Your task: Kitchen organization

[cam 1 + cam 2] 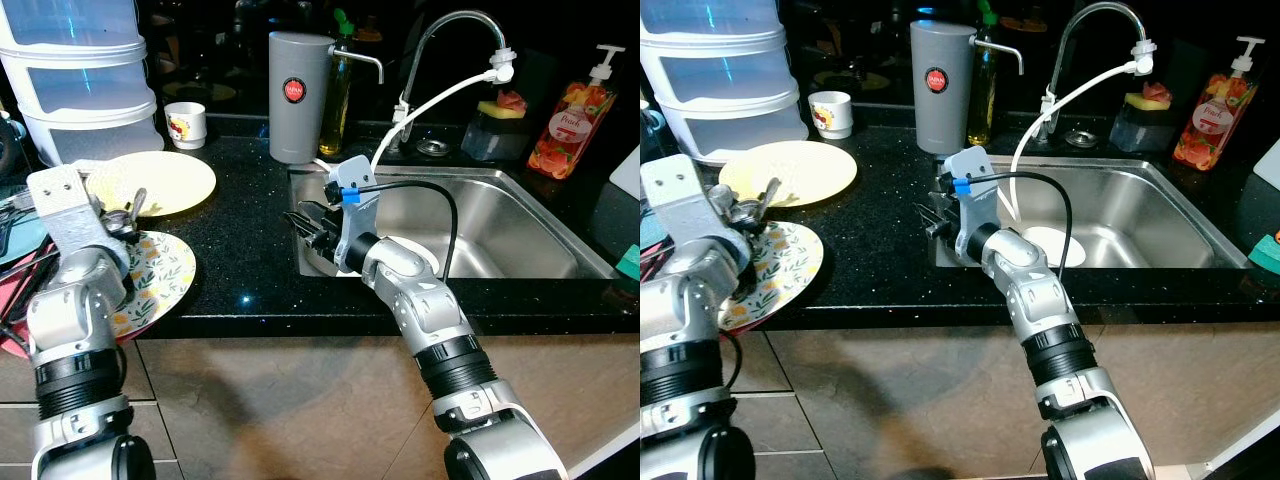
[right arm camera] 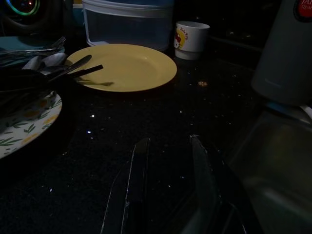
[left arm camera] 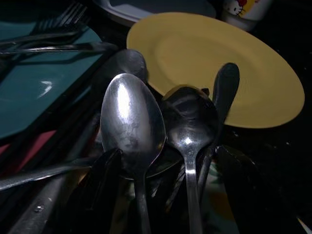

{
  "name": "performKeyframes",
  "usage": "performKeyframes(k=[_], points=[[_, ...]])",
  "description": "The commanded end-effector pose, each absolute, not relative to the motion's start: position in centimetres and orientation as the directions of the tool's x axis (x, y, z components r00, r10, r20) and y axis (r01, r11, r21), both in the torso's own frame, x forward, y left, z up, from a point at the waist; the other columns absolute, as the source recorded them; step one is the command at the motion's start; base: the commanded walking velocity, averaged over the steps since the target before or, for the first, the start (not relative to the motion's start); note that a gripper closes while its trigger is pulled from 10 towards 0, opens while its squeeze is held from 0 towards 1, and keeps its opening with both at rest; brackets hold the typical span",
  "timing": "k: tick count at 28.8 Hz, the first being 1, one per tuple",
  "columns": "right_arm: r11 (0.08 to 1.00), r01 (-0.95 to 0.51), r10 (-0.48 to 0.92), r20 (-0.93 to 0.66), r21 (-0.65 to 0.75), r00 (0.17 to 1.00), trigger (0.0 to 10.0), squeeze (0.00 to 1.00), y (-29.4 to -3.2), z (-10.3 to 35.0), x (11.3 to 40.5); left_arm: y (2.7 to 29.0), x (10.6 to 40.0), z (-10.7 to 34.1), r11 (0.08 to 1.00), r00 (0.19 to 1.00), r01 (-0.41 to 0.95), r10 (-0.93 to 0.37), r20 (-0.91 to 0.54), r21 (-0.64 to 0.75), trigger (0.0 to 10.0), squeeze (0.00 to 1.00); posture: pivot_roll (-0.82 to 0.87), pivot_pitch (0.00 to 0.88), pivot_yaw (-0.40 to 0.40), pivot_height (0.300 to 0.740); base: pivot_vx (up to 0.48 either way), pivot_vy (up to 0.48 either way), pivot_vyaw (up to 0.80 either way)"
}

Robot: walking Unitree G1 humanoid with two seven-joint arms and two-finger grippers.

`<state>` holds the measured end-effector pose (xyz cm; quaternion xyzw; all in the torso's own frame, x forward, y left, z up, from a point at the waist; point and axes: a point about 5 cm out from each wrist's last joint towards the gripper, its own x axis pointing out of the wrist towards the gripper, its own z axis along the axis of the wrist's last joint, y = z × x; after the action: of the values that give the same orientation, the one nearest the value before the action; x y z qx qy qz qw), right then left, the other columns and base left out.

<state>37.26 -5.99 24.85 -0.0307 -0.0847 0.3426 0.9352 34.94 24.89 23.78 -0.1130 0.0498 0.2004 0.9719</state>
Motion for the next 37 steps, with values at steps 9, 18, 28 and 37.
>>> performKeyframes(k=[9,18,28,37], points=[[0.77,-0.628,0.638,0.134,-0.112,0.758,10.0,0.0,-6.2,24.6,37.3,23.6,36.0,24.5,0.916,0.93,-0.367,0.361,-0.068,-0.162,10.0,0.0,0.05,0.064,-0.046,0.74,0.0,0.0,0.0],[0.77,-0.631,0.637,0.14,-0.09,0.758,10.0,0.0,-6.3,24.6,37.2,23.4,35.2,28.8,0.931,0.915,-0.36,0.364,0.172,-0.056,10.0,0.0,0.06,0.063,-0.049,0.74,0.0,0.0,0.0],[0.766,-0.637,0.642,0.142,-0.084,0.754,10.0,0.0,-6.2,24.6,37.1,18.8,34.0,29.1,0.906,0.984,0.015,-0.088,0.153,0.424,10.0,0.0,0.06,0.051,-0.047,0.74,0.0,0.0,0.0],[0.762,-0.643,0.647,0.14,-0.08,0.75,10.0,0.0,-6.2,24.7,37.1,18.7,32.4,27.0,0.539,0.966,0.252,-0.182,-0.181,0.803,10.0,0.0,0.06,0.044,-0.053,0.74,0.0,0.0,0.0]])
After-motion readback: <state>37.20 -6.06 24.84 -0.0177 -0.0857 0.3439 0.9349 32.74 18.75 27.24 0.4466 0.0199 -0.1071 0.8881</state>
